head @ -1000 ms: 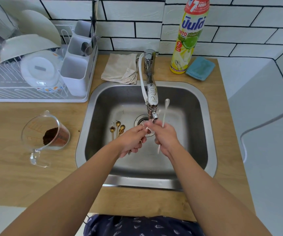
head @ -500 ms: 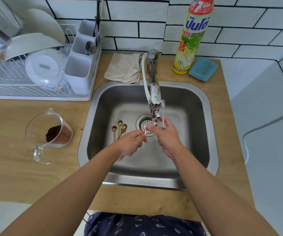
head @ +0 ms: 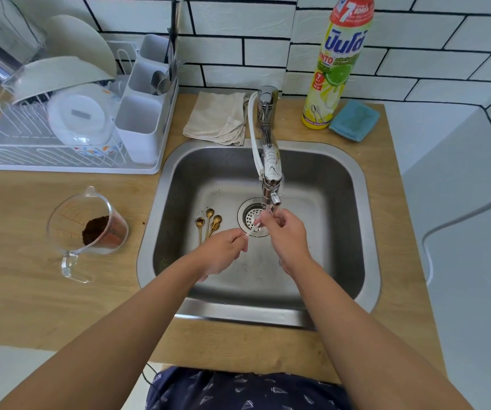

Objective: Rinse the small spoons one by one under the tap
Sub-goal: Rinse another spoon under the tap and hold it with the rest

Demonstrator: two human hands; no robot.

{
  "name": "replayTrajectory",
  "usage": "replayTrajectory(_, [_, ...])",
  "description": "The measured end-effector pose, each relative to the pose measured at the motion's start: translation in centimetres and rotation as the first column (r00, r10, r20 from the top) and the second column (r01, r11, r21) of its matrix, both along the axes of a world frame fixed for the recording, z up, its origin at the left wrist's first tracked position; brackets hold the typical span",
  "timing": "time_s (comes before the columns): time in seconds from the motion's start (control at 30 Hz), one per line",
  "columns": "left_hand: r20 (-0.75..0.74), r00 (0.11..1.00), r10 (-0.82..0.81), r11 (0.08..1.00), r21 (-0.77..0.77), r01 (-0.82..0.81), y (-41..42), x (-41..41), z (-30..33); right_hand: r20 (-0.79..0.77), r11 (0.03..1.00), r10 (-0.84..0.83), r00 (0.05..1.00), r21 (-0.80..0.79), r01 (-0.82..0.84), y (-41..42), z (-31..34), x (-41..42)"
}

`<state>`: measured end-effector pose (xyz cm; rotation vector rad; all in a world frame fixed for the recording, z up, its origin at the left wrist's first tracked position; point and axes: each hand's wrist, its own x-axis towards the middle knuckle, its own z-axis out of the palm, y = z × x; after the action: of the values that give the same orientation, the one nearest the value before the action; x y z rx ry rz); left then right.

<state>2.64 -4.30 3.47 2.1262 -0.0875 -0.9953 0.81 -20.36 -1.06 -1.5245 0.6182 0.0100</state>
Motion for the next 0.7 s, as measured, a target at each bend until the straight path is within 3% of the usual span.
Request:
replayTrajectory(0.17, [-0.038, 0.998, 0.055, 0.998, 0.003, -0.055, -0.42, 0.45, 0.24, 0.006, 0.998, 0.033, 0.999, 0.062, -0.033, -0.25, 0.3, 0.58])
replayTrajectory(0.27, [-0.022, 0.999, 0.036, 0.999, 0.01, -0.036, -0.36, 0.48, 0.29, 0.035, 0.997, 0.074, 0.997, -0.007, -0.074, -0.26, 0.1, 0.32])
replayTrajectory(0.37, [-0.043, 0.997, 0.067, 0.997, 0.031, -0.066, -0.71, 0.4, 0.15, -0.028, 0.998, -0.01, 1.0, -0.062, 0.008, -0.26, 0.12, 0.57])
replayTrajectory(0.43, [-0.165, 0.979, 0.123, 0.992, 0.032, -0.119, -0.8, 0.54, 0.36, -0.041, 0.999, 0.003, 0.999, 0.049, -0.001, -0.24, 0.22, 0.5])
replayTrajectory(0.53, [-0.413, 0.895, 0.167, 0.978, -0.048, -0.205, -0.28, 0.87, 0.58, 0.03, 0.923, 0.068, 0.997, 0.379, -0.075, -0.66, 0.33, 0.01])
replayTrajectory(0.6, [-0.436, 0.892, 0.12, 0.982, -0.082, -0.172, -0.02, 0.88, 0.6, 0.026, 0.896, 0.072, 0.997, 0.437, -0.077, -0.83, 0.33, 0.0])
replayTrajectory(0.7, [-0.318, 0.946, 0.062, 0.994, -0.063, -0.087, -0.4, 0.58, 0.39, -0.063, 0.902, -0.001, 0.998, 0.431, 0.028, -0.47, 0.55, 0.39])
